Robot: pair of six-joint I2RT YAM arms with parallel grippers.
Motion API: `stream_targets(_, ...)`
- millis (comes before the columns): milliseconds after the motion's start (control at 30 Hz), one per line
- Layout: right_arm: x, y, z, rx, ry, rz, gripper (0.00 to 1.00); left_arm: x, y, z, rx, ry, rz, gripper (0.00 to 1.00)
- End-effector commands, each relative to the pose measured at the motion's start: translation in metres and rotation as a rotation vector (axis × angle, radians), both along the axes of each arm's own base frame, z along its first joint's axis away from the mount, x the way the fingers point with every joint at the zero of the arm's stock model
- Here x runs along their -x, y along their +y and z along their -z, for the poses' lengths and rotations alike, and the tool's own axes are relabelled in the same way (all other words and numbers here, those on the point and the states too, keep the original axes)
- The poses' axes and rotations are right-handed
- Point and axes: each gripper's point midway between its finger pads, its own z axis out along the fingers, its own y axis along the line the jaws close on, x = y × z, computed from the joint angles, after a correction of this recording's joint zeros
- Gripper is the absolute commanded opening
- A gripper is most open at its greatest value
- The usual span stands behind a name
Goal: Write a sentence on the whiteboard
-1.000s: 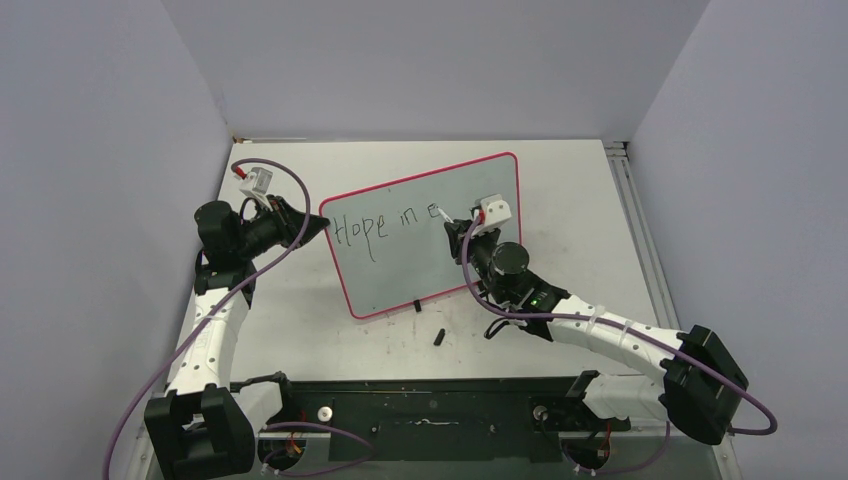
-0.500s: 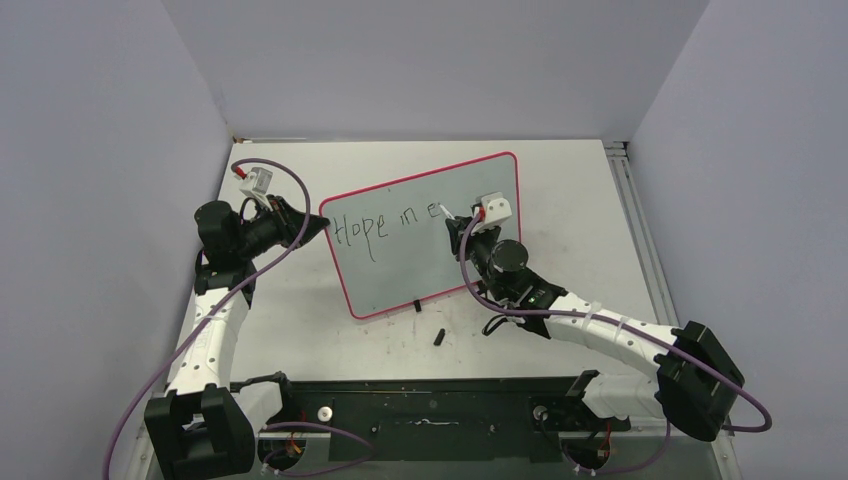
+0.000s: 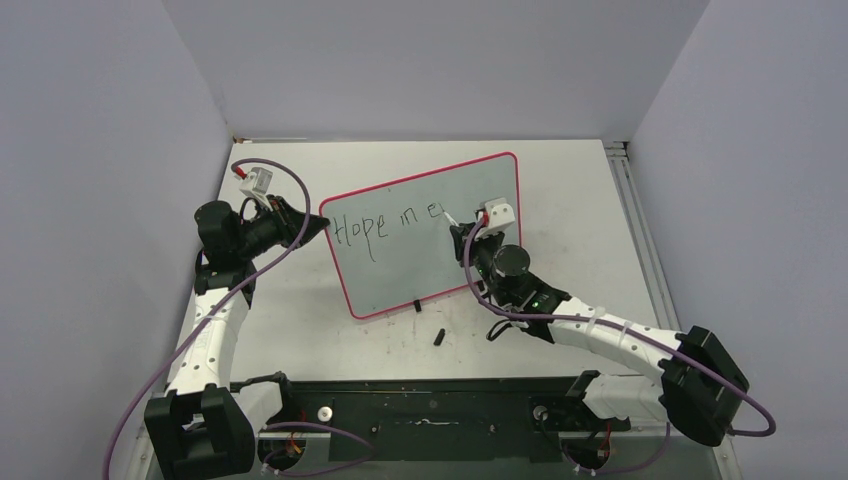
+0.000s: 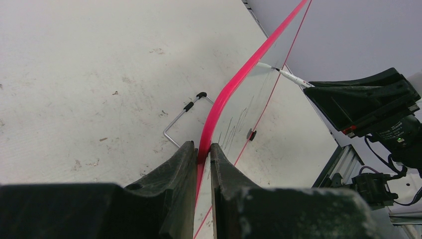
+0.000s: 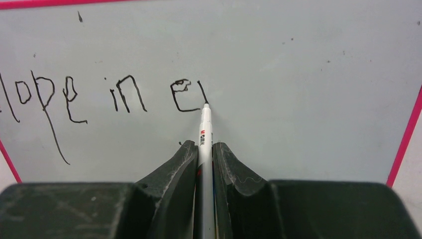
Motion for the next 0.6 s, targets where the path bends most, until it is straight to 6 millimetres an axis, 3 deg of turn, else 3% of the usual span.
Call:
stream_targets(0,0.004,-0.014,0.005,-0.021,0.021,0.04,0.05,0.001,-0.003,-0.014,-0.003,-0.036,0.017,0.12)
stream_targets(167,0.006,-0.016,0.009,-0.017,0.03,0.043,0.05,0.001,-0.004,-0.014,-0.003,-0.036,0.02,0.12)
stream_targets(567,-0.004,-0.01,-0.019,-0.021,-0.033,0.045,0.05,0.0,-0.003,-0.013,-0.006,-0.033,0.017,0.12)
